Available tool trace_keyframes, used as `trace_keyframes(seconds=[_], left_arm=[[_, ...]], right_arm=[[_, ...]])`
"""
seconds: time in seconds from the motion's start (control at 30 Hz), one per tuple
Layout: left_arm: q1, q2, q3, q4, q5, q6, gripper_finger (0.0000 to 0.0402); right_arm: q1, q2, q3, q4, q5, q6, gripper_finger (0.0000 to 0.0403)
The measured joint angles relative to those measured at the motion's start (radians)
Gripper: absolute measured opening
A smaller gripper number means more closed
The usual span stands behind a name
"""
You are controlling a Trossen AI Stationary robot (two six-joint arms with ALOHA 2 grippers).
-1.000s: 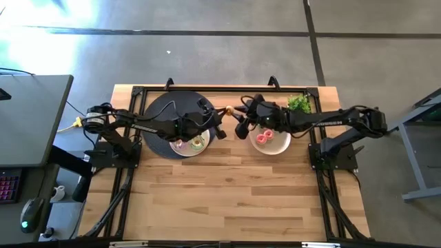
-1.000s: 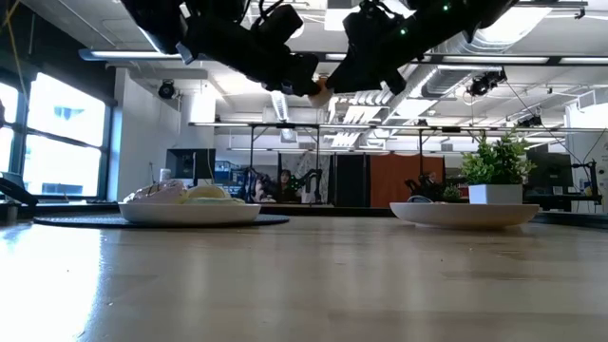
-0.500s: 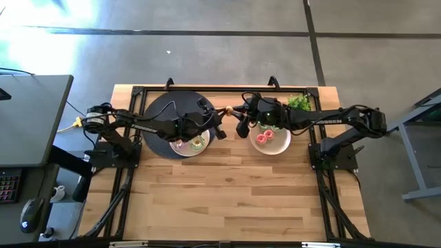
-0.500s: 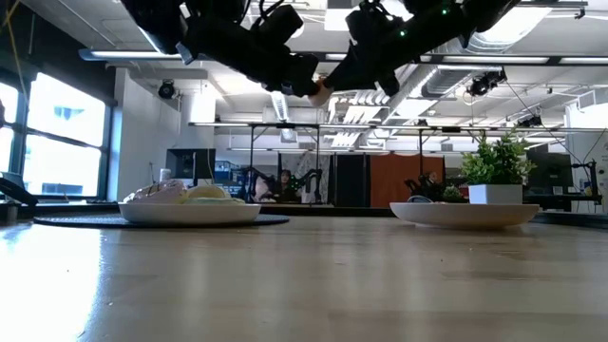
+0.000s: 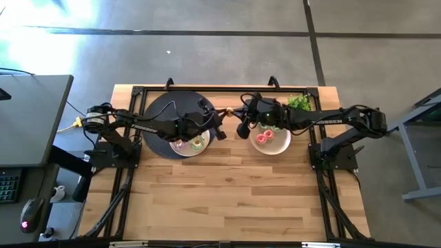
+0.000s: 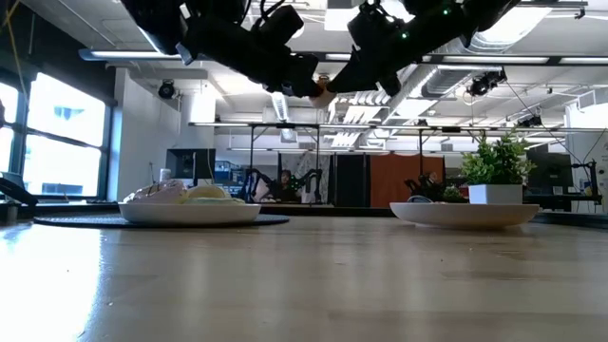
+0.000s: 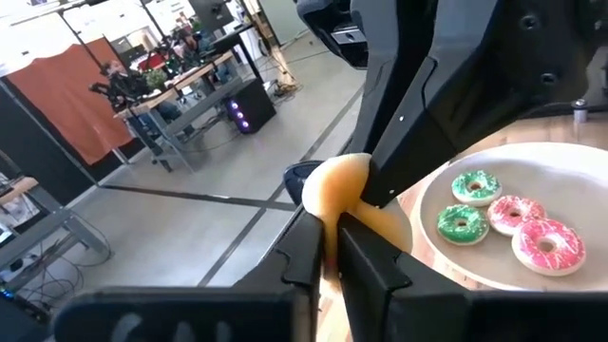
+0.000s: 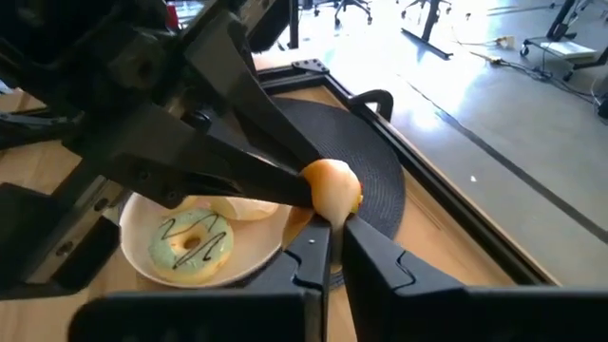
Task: Pick & Place donuts
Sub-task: Put the small yellow donut on the right white plate
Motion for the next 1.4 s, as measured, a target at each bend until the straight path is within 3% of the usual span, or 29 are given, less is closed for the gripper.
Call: trace_keyframes(seconds=[0.3,0.43,0.5,0.63,0.83,1.03,1.4], left_arm=[[-0.001,-0.002,0.000,0.005,-0.023,-0.004,0.0126],[-0.001,-0.002,0.000,-0.015,-0.025,-0.004,0.0157],[-0.001,-0.002,0.000,-0.025,-0.025,-0.004,0.0167],[0.000,-0.002,0.000,-0.035,-0.027,-0.001,0.0175],[0.000,-0.002,0.000,-0.035,-0.028,-0.001,0.0175],[0.000,-0.002,0.000,-0.034,-0.028,-0.001,0.0175],[0.000,-0.002,0.000,-0.035,-0.028,-0.001,0.0175]], right_arm=[[0.000,-0.001,0.001,-0.124,0.004,-0.009,0.0012],[0.002,-0.002,0.001,-0.308,0.024,-0.072,0.0015],[0.012,-0.007,0.001,-0.425,0.096,-0.084,0.0009],[0.050,-0.052,0.001,-0.637,0.239,-0.081,0.0006],[0.149,-0.157,0.001,-0.892,0.261,0.025,0.0006],[0.234,-0.158,0.001,-1.215,0.313,0.237,0.0007],[0.276,-0.069,0.001,-1.280,0.315,0.418,0.0007]])
